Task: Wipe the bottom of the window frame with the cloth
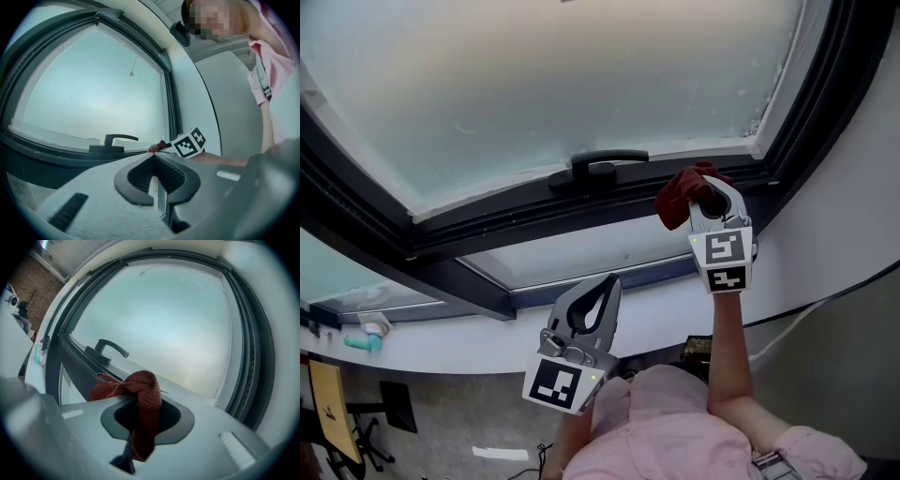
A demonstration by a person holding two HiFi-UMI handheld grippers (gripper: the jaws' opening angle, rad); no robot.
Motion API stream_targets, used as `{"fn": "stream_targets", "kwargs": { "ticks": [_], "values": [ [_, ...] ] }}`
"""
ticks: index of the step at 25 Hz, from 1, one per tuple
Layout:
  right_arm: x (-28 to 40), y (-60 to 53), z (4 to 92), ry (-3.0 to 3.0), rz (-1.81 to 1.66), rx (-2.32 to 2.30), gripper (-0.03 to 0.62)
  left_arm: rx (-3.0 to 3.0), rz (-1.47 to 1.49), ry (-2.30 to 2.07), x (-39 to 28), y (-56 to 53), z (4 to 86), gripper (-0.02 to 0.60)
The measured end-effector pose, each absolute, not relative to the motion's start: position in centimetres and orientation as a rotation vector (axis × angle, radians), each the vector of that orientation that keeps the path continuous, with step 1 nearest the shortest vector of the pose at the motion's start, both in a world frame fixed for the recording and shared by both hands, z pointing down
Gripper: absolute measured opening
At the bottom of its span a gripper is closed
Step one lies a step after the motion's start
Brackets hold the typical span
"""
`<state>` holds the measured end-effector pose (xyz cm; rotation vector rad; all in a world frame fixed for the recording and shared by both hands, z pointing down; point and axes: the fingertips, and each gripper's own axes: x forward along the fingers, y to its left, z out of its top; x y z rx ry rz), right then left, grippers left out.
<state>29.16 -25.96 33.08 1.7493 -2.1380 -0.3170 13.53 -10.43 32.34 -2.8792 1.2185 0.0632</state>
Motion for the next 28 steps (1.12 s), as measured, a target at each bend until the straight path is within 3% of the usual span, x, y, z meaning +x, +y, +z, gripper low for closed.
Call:
{"fn": "stream_targets", "kwargs": {
  "ticks": [28],
  "values": [
    [33.5,-26.2,33.1,-2.03,-0.273,1.878,0.068,-2.95,0.142,1.146,13.2,-9.9,31.9,0.0]
  ]
}}
